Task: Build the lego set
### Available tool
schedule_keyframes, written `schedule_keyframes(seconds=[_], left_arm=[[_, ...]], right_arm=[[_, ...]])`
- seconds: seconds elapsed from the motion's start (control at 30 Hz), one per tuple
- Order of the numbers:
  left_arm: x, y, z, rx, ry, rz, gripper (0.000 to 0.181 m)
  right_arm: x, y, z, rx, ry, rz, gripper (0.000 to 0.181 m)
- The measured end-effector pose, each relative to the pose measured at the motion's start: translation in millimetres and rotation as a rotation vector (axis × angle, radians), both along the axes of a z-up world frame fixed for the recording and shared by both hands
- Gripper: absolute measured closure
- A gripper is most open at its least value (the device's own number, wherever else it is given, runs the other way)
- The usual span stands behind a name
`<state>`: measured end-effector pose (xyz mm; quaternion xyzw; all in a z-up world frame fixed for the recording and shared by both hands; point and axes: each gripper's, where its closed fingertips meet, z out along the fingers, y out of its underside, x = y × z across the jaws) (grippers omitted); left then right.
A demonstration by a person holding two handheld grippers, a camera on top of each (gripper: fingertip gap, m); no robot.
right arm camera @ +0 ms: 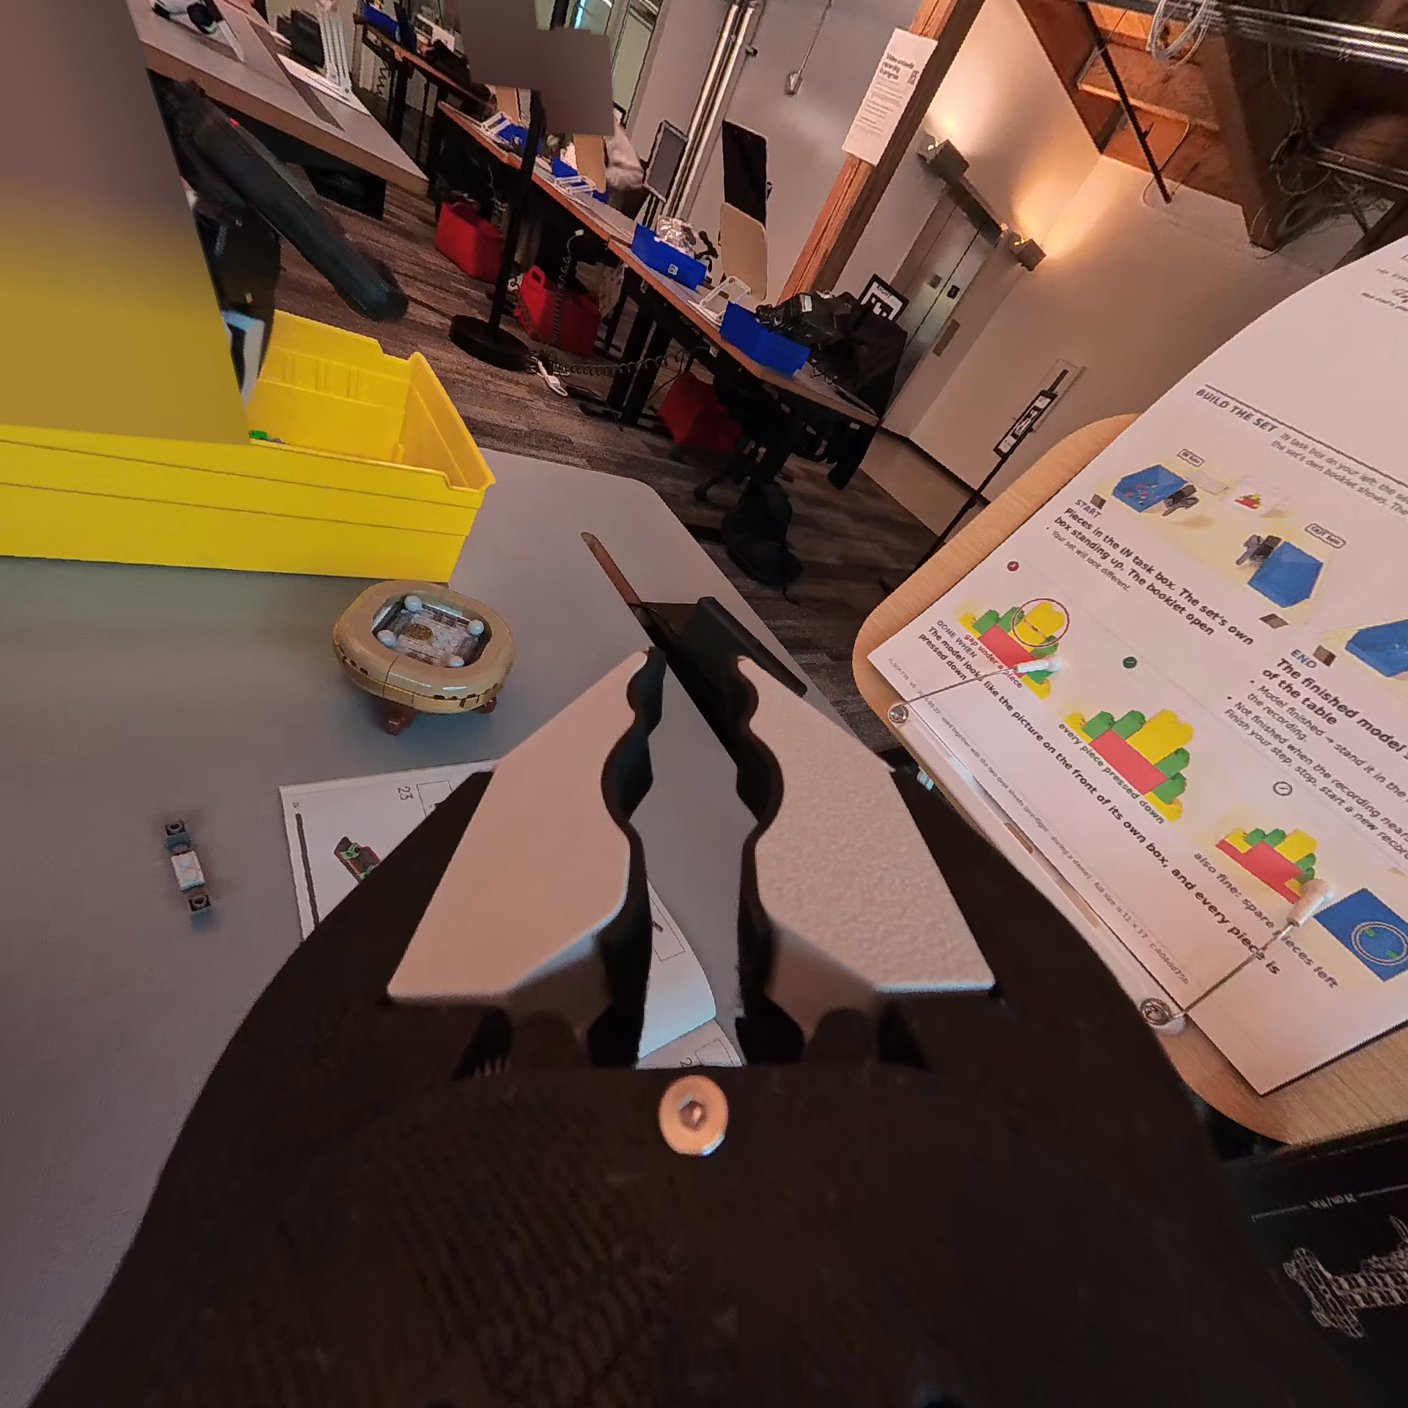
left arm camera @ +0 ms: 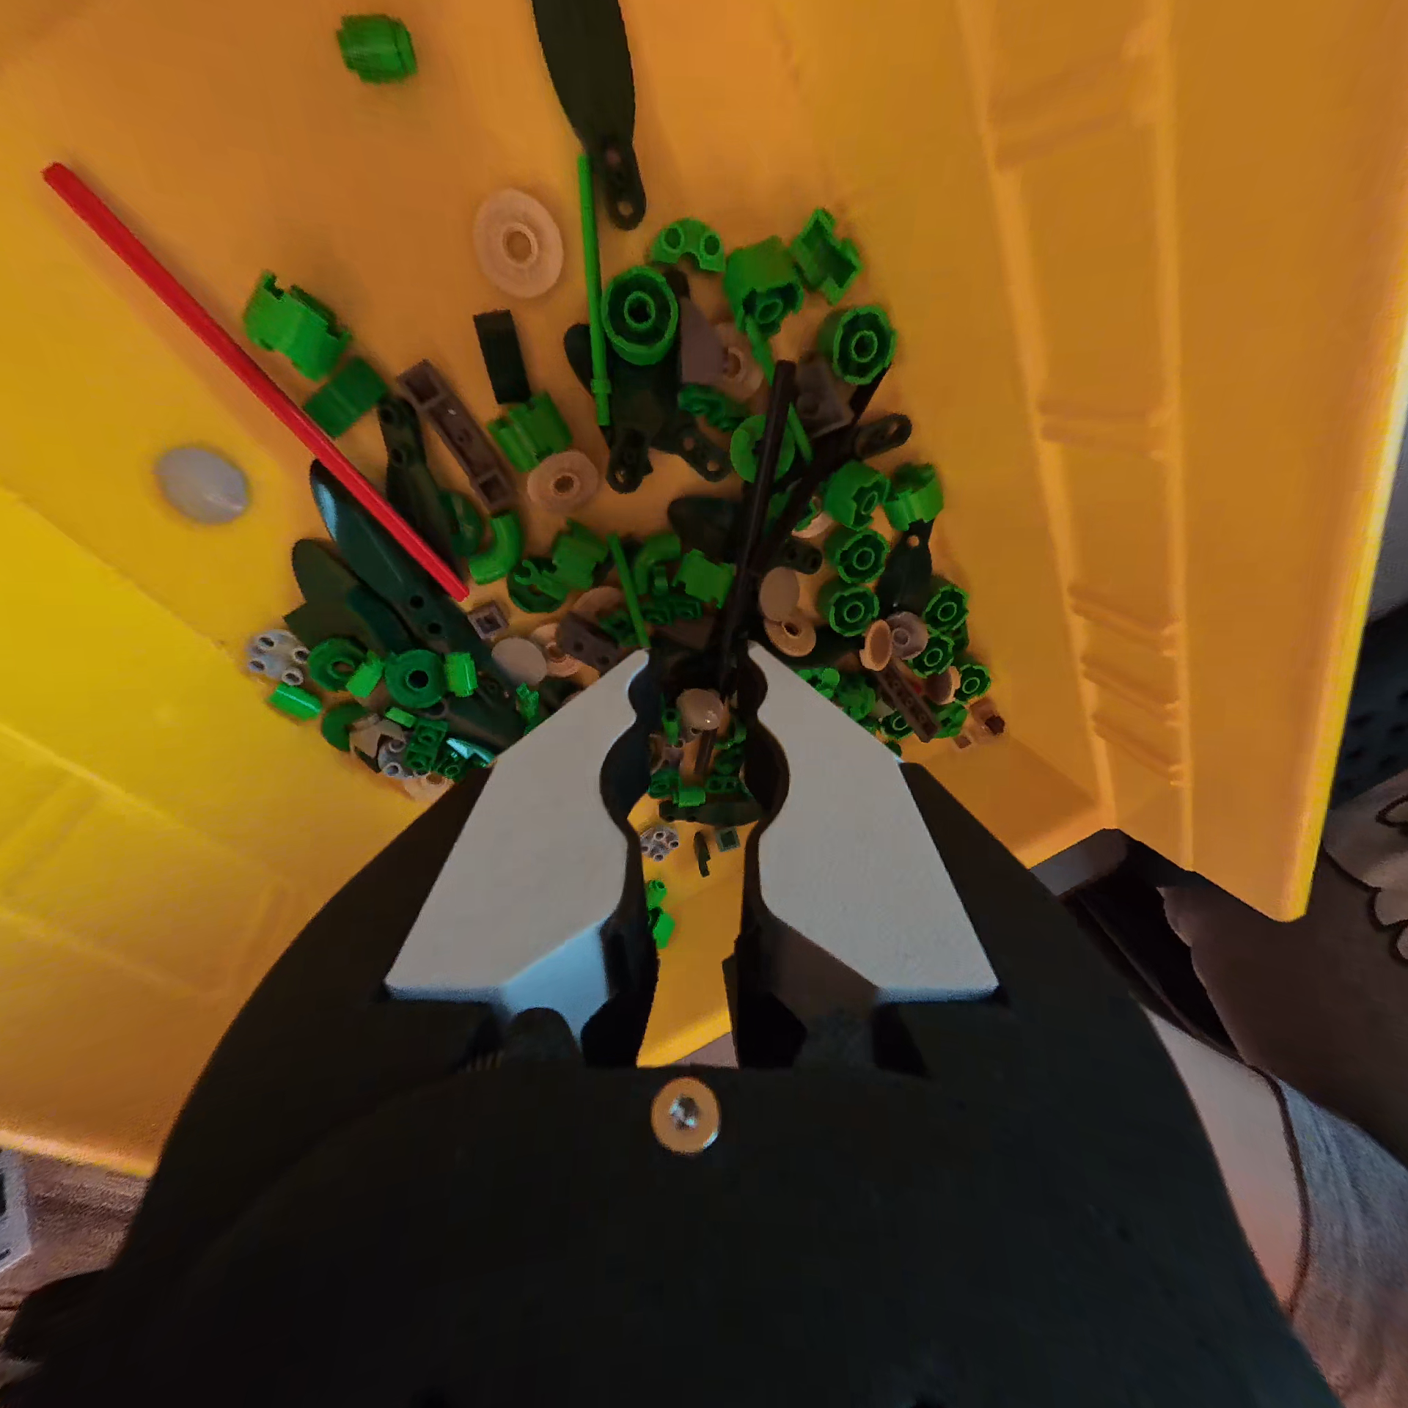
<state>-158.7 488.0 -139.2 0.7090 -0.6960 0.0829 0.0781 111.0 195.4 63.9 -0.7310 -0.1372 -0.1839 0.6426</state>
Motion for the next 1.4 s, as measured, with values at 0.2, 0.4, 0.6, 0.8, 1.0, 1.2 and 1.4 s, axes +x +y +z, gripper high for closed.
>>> schedule_keyframes(seconds=[0.2,0.4,0.6,0.8,1.0,1.2,1.4], left_arm=[[-5,1,-8,-0.008,0.057,0.005,0.163],[11,17,-2,0.056,-0.022,0.031,0.161],[26,-6,8,-0.026,-0.126,-0.093,0.157],[29,-3,-1,0.1,-0.12,-0.257,0.157],[35,-19,0,0.019,-0.145,-0.283,0.156],[21,-9,-14,0.082,-0.028,-0.29,0.16],[16,-8,-18,0.104,0.006,-0.338,0.175]], right_arm=[[4,0,-5,-0.022,-0.007,-0.013,0.168],[6,-2,-5,-0.027,-0.016,-0.02,0.168],[6,-4,-2,-0.023,-0.026,-0.027,0.168],[6,-3,-4,-0.031,-0.025,-0.026,0.168],[6,-3,-6,-0.046,-0.043,-0.031,0.168],[8,-4,-7,-0.046,-0.037,-0.032,0.168],[11,-4,-11,-0.058,-0.033,-0.037,0.168]])
